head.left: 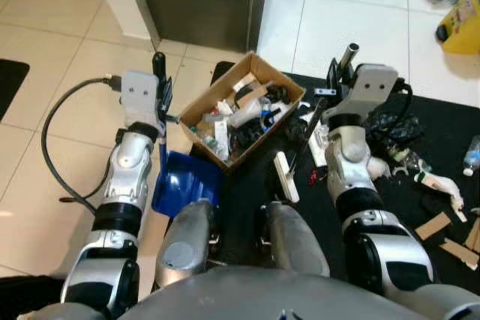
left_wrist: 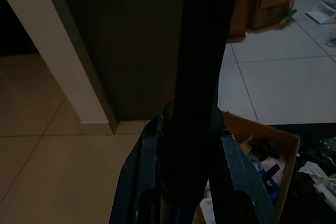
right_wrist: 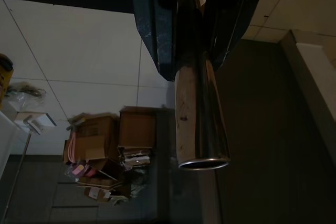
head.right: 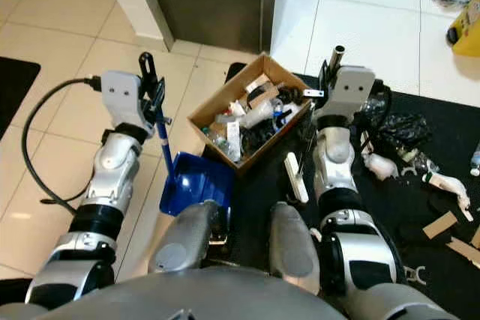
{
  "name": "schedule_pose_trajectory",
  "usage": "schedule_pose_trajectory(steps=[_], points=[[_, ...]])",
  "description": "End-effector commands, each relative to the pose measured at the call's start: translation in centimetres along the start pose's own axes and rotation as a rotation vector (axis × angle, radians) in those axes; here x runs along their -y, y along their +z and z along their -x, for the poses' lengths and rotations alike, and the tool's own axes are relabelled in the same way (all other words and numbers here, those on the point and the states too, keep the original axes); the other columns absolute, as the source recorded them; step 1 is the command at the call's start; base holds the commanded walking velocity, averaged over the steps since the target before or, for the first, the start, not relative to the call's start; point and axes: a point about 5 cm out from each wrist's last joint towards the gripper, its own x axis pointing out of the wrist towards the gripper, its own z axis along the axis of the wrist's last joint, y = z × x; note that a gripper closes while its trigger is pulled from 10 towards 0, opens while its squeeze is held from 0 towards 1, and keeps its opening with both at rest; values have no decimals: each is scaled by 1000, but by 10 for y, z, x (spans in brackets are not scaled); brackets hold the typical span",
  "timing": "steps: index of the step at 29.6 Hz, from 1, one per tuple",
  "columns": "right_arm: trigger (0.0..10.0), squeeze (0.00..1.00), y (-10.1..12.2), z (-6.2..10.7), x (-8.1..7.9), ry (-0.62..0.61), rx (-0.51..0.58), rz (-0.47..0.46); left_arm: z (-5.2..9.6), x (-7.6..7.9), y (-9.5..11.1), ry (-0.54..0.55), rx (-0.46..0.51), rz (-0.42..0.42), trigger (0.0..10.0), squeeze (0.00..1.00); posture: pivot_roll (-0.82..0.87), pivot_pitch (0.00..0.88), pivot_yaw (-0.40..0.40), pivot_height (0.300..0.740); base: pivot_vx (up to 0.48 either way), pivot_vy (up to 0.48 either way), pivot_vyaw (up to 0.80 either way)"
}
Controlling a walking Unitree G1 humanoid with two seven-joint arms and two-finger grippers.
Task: Sweep floor
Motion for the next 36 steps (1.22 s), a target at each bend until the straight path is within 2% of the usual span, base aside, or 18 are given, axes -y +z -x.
schedule_pose_trajectory(steps=[1,12,30,36], points=[[10000,0,3,-2,-2,10,14,6,-2,5,4,-3,24,39,10000,0,74,0,8,740,-334,0,0],[10000,0,3,0,-2,9,12,6,-1,5,4,-3,24,39,10000,0,73,0,10,740,-309,0,0],[10000,0,3,0,-2,7,11,8,-1,5,4,-6,21,38,10000,0,71,0,11,740,0,0,0],[10000,0,3,0,-2,8,8,9,-2,5,4,-8,18,41,10000,0,69,0,11,740,-274,0,0]])
